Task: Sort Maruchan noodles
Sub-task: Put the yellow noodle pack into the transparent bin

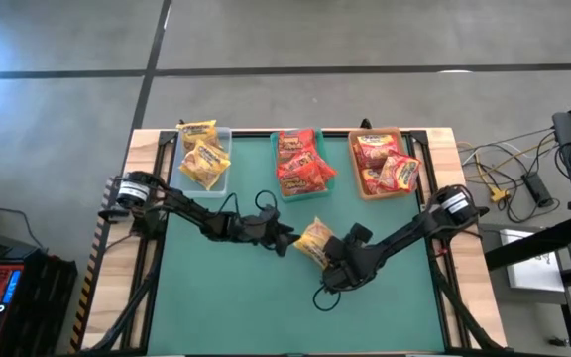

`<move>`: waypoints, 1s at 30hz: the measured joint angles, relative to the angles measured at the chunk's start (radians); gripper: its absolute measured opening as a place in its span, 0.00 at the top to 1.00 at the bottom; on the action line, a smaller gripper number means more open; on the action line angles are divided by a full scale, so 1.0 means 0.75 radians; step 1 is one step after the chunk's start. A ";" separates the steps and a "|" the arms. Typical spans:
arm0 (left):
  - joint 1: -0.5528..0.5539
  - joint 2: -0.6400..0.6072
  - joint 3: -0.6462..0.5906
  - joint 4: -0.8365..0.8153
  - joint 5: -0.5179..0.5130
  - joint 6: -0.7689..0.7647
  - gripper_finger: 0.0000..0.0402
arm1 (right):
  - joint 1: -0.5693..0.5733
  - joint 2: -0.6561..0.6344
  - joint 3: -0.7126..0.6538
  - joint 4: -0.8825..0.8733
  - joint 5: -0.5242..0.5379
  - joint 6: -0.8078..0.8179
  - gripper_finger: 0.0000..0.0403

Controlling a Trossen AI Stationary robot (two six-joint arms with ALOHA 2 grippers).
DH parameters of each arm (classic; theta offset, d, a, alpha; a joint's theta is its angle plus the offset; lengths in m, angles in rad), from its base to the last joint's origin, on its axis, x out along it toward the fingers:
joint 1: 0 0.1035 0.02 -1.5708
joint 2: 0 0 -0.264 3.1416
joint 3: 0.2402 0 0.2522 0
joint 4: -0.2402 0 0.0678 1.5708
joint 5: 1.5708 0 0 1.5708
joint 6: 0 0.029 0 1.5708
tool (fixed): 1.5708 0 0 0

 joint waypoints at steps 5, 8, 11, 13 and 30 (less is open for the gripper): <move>0.000 0.000 0.007 -0.004 0.041 -0.102 0.50 | -0.004 0.005 -0.009 0.055 0.117 -0.081 0.56; 0.000 -0.001 0.000 -0.026 0.067 -0.150 0.50 | -0.004 0.007 -0.019 0.136 0.164 -0.139 0.56; -0.004 -0.001 -0.008 -0.090 0.070 -0.207 0.50 | -0.004 0.007 -0.037 0.239 0.192 -0.191 0.56; -0.004 -0.001 -0.007 -0.095 0.075 -0.216 0.50 | -0.004 0.007 -0.055 0.326 0.218 -0.234 0.56; -0.003 -0.001 0.006 -0.085 0.125 -0.187 0.56 | -0.005 0.007 -0.086 0.541 0.307 -0.466 0.56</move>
